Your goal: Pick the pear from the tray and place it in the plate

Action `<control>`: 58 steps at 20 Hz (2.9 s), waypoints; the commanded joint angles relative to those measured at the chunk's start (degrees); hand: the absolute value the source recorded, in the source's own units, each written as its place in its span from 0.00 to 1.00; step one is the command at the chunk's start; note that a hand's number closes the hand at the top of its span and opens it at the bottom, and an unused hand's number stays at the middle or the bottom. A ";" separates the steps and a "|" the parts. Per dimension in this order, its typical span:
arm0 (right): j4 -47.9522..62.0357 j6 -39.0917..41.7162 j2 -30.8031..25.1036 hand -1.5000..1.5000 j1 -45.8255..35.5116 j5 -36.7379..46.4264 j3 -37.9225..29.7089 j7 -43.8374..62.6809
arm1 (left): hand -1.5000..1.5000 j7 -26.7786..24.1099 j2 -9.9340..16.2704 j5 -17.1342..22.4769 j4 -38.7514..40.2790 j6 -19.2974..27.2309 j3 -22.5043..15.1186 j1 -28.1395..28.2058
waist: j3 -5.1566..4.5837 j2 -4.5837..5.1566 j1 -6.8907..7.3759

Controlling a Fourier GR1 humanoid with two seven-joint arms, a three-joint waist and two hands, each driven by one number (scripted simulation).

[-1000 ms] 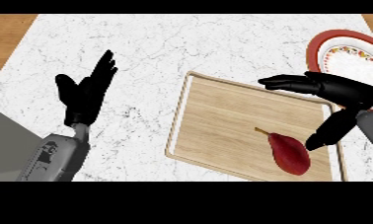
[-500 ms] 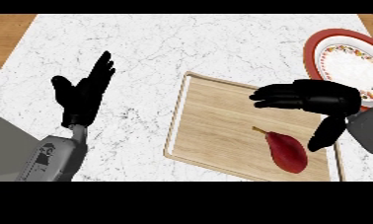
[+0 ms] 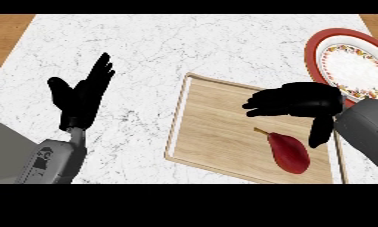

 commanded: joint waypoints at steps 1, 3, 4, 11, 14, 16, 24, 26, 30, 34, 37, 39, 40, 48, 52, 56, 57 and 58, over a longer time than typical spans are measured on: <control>-0.67 7.79 -0.89 0.00 -2.73 0.95 0.24 -3.19 | 0.50 -0.04 4.14 -1.49 0.31 -1.54 1.61 3.45 | -0.35 -0.09 -0.03; 1.17 3.75 0.59 0.00 -0.11 2.85 0.80 -3.32 | 0.50 -1.48 3.55 -2.29 0.89 -1.15 1.91 4.53 | -0.32 -0.01 -0.12; 0.95 1.98 3.15 0.00 0.87 3.92 1.67 -2.20 | 0.50 -3.54 1.59 -3.06 2.89 -0.26 1.59 3.93 | -0.33 0.04 -0.30; -1.25 2.83 4.33 0.00 1.54 7.08 0.78 0.12 | 0.50 -2.41 1.58 -3.76 3.10 -1.26 3.18 2.50 | -0.34 -0.05 -0.77; 2.40 4.32 6.53 0.00 -2.34 7.82 -0.82 0.00 | 0.50 -0.96 0.02 -5.27 1.62 0.39 2.22 2.49 | -0.33 0.01 -0.35; -1.57 2.01 7.61 0.00 1.70 10.71 2.85 3.37 | 0.50 -2.99 2.35 -3.26 3.75 -2.85 4.84 3.99 | -0.36 -0.06 -0.71; -6.11 0.88 3.54 1.00 3.67 14.12 5.86 -4.34 | 0.50 -0.90 1.18 -4.26 1.08 -2.32 5.05 3.80 | -0.34 -0.17 -0.86; -4.56 1.41 5.76 1.00 2.52 13.24 5.14 -3.92 | 0.50 -1.30 2.55 -3.89 0.63 -4.31 5.50 4.78 | -0.34 -0.10 -0.45; -0.84 -1.13 5.97 1.00 4.67 12.84 4.58 -6.04 | 0.50 -1.36 0.79 -5.29 -2.09 -3.25 3.99 6.80 | -0.30 -0.04 0.00; 2.79 -0.81 10.81 1.00 8.06 5.48 -5.37 15.48 | 0.50 -0.08 1.14 -4.97 0.05 -2.76 5.45 4.66 | -0.38 -0.26 -1.80; 8.52 -4.27 12.79 1.00 9.29 1.19 -14.93 28.49 | 0.50 0.80 0.97 -5.67 -0.90 -1.07 5.90 4.97 | -0.37 -0.52 -3.79; 8.31 -8.15 15.83 1.00 7.19 1.55 -18.41 37.54 | 0.50 0.31 0.66 -6.10 -1.23 -1.18 5.48 5.57 | -0.47 -0.67 -2.91; 7.64 -12.58 17.47 1.00 7.58 2.86 -19.26 40.56 | 0.50 1.47 1.36 -6.22 -1.79 -1.47 5.50 5.25 | -0.36 -0.70 -2.60; -6.46 -35.31 18.62 1.00 5.30 11.64 -27.83 56.54 | 0.50 0.55 1.64 -5.68 -1.94 -2.60 6.24 7.77 | -0.42 -1.32 -3.14; -12.71 -39.81 17.69 1.00 6.12 16.62 -30.85 66.10 | 0.50 -0.41 1.40 -5.57 0.83 -3.08 7.15 4.92 | -0.45 -0.69 -3.25; -16.20 -38.86 16.82 1.00 10.46 13.42 -36.06 68.79 | 0.50 -0.70 2.35 -4.50 0.29 -5.57 8.16 5.50 | -0.36 -0.32 -1.87; -13.64 -39.67 16.55 1.00 9.41 13.24 -38.16 68.09 | 0.50 -0.20 -0.76 -6.64 -1.26 -3.07 5.33 6.72 | -0.32 -0.20 -1.25; -14.37 -42.67 17.40 1.00 13.55 14.47 -37.69 67.79 | 0.50 -0.71 2.38 -5.65 1.45 -5.31 7.96 5.22 | -0.33 -0.14 -1.66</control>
